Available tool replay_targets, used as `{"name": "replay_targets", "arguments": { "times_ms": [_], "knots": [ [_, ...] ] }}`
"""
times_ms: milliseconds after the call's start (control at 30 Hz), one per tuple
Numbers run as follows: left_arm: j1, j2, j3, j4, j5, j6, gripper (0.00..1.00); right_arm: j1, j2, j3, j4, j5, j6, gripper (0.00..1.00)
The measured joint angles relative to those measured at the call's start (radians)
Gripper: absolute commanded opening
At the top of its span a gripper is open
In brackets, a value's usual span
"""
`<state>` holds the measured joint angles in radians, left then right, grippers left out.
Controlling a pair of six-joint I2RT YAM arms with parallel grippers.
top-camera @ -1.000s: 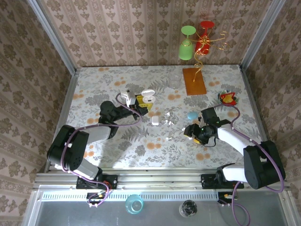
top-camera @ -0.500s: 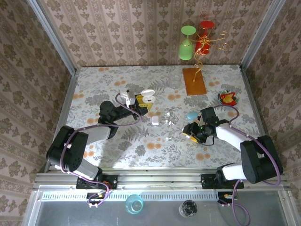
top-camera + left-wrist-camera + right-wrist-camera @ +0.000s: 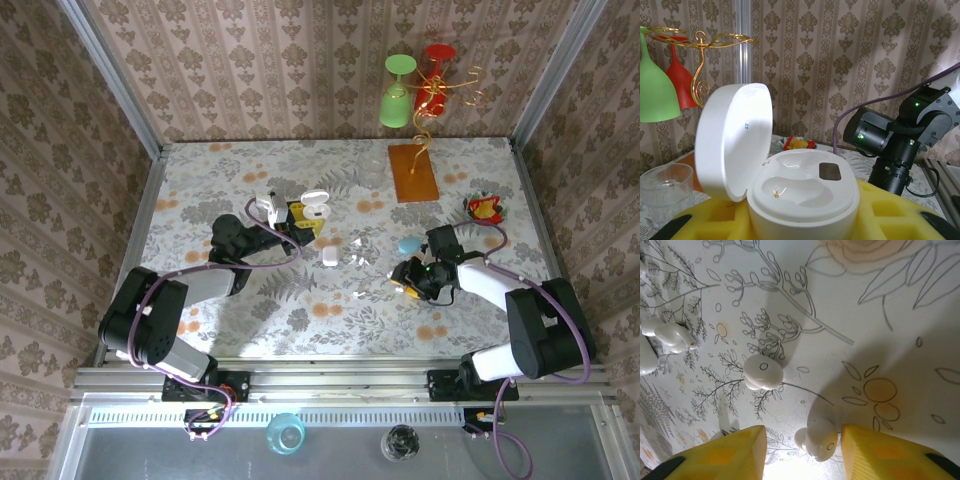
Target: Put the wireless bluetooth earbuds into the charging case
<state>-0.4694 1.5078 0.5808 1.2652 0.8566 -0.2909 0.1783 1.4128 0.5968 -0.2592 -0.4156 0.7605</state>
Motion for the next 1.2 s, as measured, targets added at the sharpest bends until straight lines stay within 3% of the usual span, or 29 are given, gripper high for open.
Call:
{"name": "replay_targets", "arguments": {
  "times_ms": [767,1200],
  "knots": [
    [0.0,0.0,0.0,0.0,0.008,0.0,0.32,-0.034,-0.02,-0.058,0.076,-0.064,0.003,0.27],
    [0.0,0.0,0.0,0.0,0.008,0.0,0.32,-0.034,0.013,-0.058,0.103,-0.09,0.003,0.28]
  ]
}}
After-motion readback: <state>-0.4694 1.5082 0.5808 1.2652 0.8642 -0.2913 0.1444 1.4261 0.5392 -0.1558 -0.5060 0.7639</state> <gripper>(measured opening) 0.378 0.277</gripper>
